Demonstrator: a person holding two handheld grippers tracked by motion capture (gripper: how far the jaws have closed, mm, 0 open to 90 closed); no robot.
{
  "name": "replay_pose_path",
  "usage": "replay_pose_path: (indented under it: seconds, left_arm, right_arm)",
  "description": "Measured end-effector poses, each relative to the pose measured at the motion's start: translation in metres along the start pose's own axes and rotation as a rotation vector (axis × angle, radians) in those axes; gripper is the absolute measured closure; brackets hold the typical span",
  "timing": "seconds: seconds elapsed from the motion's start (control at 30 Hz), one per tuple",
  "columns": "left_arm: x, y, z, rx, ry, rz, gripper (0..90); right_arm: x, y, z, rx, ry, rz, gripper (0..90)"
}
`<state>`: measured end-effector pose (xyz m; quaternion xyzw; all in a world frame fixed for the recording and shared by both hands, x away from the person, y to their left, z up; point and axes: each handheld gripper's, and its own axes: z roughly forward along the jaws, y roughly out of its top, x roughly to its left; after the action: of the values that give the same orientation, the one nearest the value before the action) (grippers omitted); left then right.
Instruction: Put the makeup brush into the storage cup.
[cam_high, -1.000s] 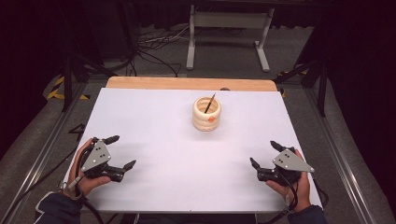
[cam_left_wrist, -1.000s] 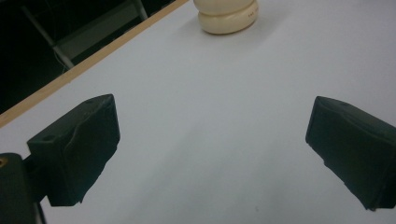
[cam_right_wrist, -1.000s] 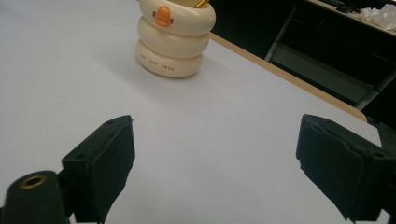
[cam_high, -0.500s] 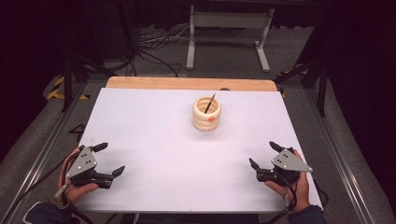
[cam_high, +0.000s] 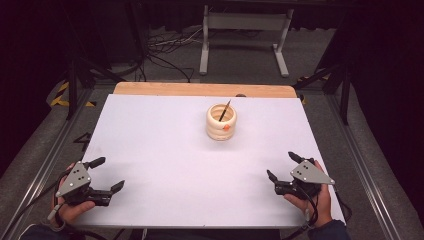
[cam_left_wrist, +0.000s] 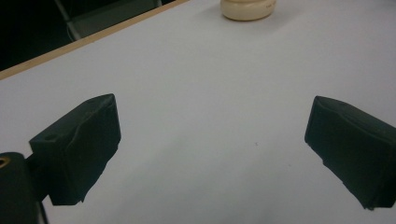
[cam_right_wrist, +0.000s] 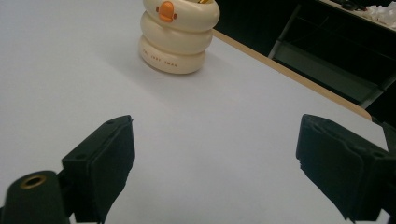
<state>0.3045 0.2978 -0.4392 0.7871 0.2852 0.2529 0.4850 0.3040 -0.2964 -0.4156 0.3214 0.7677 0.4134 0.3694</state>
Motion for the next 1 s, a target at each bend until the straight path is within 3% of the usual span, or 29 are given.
replay_pose_path:
  seconds: [1.0]
  left_arm:
    - [-0.005,0.0002,0.0038,0.0,-0.031,0.019,4.5]
  right_arm:
    - [0.0026,0.0033,-0.0003,0.001,0.002,-0.018,12.4]
